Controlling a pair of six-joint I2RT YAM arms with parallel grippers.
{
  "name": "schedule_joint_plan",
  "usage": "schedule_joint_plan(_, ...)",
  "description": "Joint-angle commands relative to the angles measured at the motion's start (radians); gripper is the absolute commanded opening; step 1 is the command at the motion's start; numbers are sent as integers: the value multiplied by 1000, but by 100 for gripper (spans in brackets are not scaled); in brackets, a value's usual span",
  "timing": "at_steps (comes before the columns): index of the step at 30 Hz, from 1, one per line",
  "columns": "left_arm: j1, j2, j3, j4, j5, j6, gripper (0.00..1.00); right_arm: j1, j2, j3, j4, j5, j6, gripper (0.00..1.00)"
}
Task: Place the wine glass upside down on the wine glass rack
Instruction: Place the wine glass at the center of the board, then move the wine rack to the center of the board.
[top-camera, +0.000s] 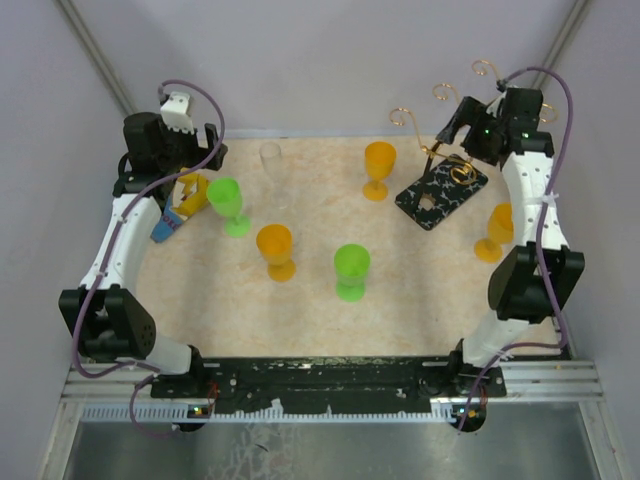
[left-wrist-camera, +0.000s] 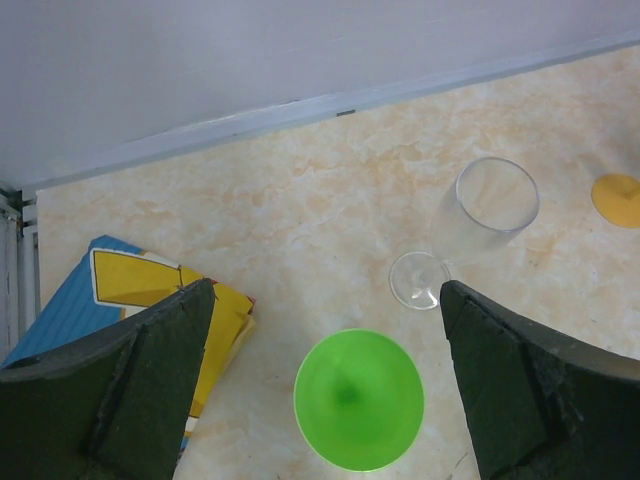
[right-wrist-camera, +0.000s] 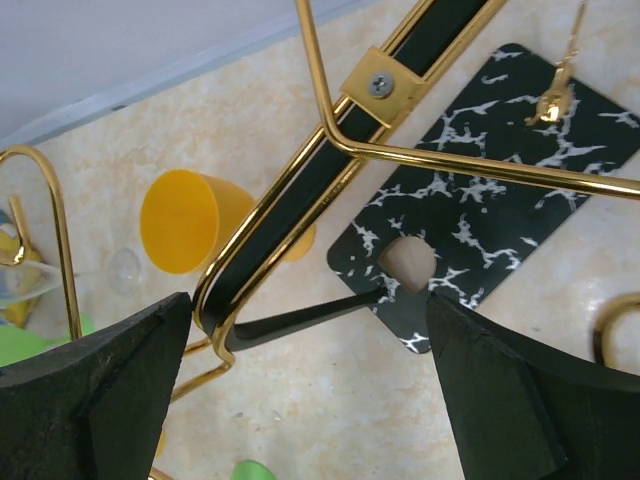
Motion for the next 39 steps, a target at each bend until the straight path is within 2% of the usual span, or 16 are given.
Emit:
schedule_joint_plan(1, 4, -11, 16, 16, -11, 12, 100, 17, 42, 58, 79, -27, 22, 99)
schedule_joint_plan(15, 3, 18, 33, 7, -4, 9, 100, 88, 102, 116, 84, -68, 16, 99)
schedule_joint_plan(28, 4, 28, 29, 9, 29, 2, 100, 98, 26, 67, -33, -138, -25, 99)
schedule_joint_plan(39, 2, 12, 11, 2, 47, -11, 100, 106, -115, -56, -38, -203, -6, 99)
